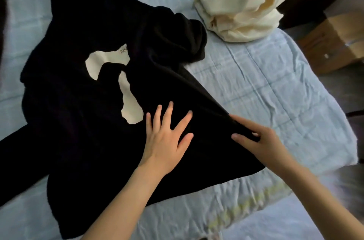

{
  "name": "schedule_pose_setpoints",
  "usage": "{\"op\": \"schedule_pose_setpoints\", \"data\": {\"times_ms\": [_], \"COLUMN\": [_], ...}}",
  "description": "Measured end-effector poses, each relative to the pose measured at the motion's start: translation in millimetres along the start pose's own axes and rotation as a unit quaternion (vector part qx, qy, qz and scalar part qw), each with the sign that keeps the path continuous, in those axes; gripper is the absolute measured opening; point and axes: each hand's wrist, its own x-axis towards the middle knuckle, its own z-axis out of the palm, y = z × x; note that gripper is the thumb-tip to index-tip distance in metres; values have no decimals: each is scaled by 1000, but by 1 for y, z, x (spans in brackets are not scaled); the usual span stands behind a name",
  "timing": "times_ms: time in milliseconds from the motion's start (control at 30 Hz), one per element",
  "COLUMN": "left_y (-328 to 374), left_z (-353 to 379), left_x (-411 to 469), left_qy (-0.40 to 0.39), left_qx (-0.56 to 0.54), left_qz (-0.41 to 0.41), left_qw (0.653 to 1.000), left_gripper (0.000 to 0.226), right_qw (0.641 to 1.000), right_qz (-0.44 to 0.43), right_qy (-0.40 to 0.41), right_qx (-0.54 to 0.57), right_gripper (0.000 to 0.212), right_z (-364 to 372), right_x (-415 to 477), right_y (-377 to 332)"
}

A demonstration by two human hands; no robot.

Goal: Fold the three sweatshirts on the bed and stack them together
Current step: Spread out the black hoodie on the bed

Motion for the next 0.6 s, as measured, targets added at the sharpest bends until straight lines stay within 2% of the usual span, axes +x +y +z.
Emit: {"op": "schedule_pose_setpoints", "data": {"times_ms": [100,167,233,267,367,433,533,600], "left_y": [11,11,10,8,-2,-13,-24,-25], "left_z": [32,41,37,31,5,-14,-39,-51], "left_x": [-10,-12,-7,-4,21,50,106,145], "left_qy": [-87,-99,-79,-58,43,114,192,192], "left_qx": [61,70,34,9,-47,-92,-89,-49], "left_qz": [5,2,-10,-13,-20,-51,-68,-42], "left_qw": [994,993,996,998,998,988,975,979], "left_gripper": [60,61,57,55,54,57,67,74], "right_qw": [993,975,959,961,988,993,989,971], "right_qz": [46,42,8,-3,-6,-11,1,61], "right_qy": [-45,-58,-6,27,86,111,122,90], "right_qx": [-101,-210,-282,-275,-126,-36,79,211], "right_gripper": [54,53,53,52,45,40,44,50], "right_z": [8,15,15,14,17,16,18,25], "right_x": [-13,-5,10,18,59,102,180,223], "right_y": [28,36,33,27,-3,-23,-53,-70]}}
